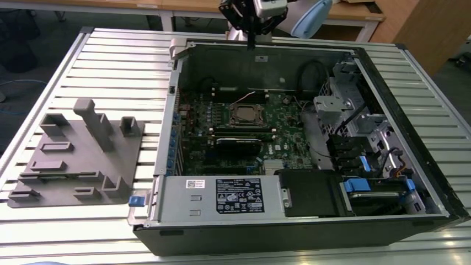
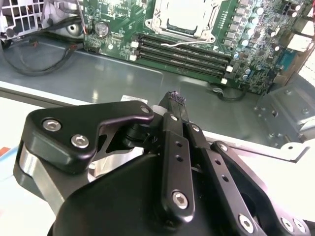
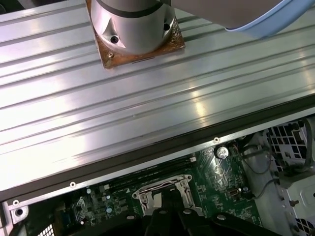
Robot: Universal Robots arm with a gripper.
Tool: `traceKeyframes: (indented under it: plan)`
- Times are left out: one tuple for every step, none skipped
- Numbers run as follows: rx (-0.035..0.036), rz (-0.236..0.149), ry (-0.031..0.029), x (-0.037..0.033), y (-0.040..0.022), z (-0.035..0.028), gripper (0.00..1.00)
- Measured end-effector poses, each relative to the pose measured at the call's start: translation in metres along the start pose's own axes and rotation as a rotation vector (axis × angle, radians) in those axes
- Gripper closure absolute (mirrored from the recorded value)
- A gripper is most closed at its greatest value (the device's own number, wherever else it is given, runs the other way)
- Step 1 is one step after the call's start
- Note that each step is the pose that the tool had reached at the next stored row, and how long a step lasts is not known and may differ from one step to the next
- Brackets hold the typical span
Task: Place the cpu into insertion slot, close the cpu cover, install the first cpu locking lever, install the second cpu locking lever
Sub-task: 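Install the first cpu locking lever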
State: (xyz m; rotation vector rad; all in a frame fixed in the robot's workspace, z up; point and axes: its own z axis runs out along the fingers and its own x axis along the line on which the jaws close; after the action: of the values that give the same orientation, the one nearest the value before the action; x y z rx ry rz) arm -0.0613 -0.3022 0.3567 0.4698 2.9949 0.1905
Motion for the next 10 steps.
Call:
traceKeyframes:
  plan:
    - [0.0000, 0.000, 0.0001, 0.0005, -0.0005, 0.0012, 0.89]
    - [0.0000, 0.000, 0.0000, 0.0007, -0.0008, 0.0029, 0.89]
    - [-0.0001, 0.000, 0.0000, 0.0010, -0.0012, 0.0046, 0.89]
    - [0.0000, 0.000, 0.0000, 0.0013, -0.0016, 0.0065, 0.89]
    - [0.0001, 0.000, 0.0001, 0.0016, -0.0020, 0.0082, 0.89]
    - [0.0001, 0.000, 0.0001, 0.0020, -0.0023, 0.0100, 0.89]
    - [0.0000, 0.000, 0.0001, 0.0022, -0.0027, 0.0118, 0.89]
    - [0.0000, 0.000, 0.0002, 0.0025, -0.0030, 0.0135, 0.89]
    - [0.0000, 0.000, 0.0003, 0.0026, -0.0033, 0.0153, 0.89]
    - [0.0001, 0.000, 0.0005, 0.0028, -0.0036, 0.0170, 0.89]
